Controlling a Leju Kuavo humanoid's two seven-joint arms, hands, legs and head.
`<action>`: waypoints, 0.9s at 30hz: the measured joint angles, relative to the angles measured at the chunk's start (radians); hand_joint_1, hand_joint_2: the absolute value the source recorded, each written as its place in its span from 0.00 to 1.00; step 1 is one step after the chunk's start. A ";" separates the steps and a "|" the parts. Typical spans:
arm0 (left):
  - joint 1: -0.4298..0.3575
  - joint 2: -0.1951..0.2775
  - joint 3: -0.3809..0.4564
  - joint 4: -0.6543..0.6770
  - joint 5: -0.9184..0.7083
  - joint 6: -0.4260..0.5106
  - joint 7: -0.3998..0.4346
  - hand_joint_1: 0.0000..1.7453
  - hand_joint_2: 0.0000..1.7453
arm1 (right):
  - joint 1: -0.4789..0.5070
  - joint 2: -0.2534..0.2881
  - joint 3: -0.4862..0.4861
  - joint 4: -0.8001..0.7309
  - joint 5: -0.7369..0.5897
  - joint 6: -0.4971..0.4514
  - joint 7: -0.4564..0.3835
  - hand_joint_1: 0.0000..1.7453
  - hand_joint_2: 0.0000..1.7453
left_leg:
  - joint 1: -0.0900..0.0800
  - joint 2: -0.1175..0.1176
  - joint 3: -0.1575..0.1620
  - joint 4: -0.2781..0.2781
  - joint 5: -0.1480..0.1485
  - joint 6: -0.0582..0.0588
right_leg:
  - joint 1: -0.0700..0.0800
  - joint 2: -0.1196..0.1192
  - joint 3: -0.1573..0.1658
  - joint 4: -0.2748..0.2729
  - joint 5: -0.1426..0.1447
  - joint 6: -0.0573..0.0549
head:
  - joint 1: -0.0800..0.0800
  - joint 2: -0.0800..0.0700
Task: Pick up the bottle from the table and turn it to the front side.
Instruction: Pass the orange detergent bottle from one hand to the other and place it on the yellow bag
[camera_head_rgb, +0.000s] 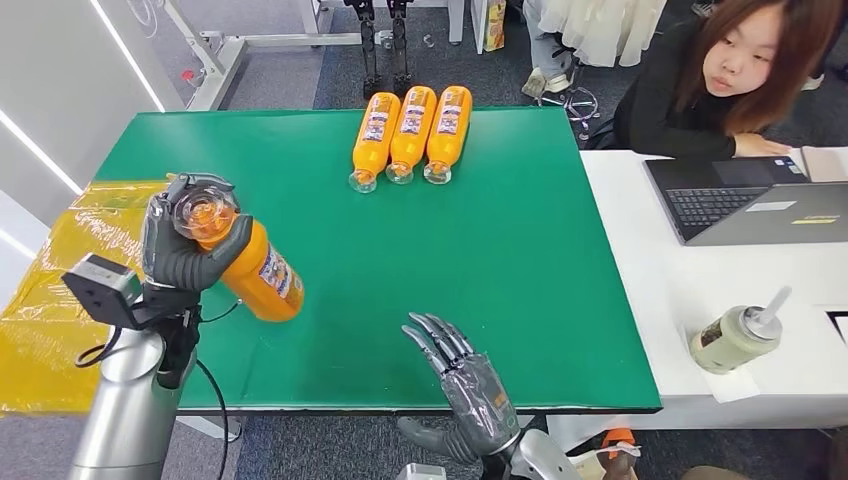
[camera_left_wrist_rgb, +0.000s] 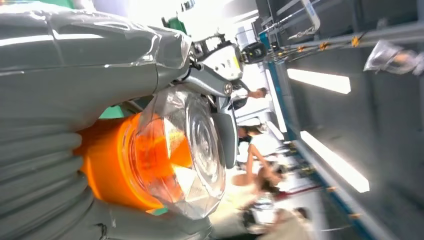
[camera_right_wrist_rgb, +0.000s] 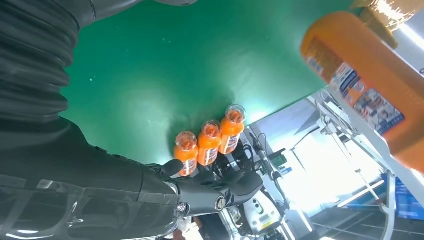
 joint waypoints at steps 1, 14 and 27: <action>-0.017 0.021 -0.007 0.020 -0.036 0.020 0.000 1.00 1.00 | 0.005 -0.001 -0.001 -0.002 -0.004 -0.002 -0.002 0.00 1.00 | 0.000 0.000 0.000 0.000 0.000 0.000 | 0.000 0.000 0.000 0.000 0.000 0.000 | 0.000 0.000; -0.292 0.205 -0.107 0.311 -0.503 0.263 0.102 1.00 1.00 | 0.071 -0.003 -0.031 -0.031 -0.008 -0.013 0.012 0.00 1.00 | 0.000 0.001 -0.001 0.000 0.001 -0.001 | 0.000 0.002 -0.002 0.001 0.001 -0.001 | 0.000 0.000; -0.348 0.314 -0.159 0.479 -0.697 0.280 0.252 1.00 1.00 | 0.096 0.003 -0.075 -0.049 -0.031 0.005 -0.018 0.00 1.00 | 0.000 0.003 -0.002 0.000 0.001 -0.001 | 0.000 0.003 -0.003 0.001 0.001 -0.001 | 0.000 0.000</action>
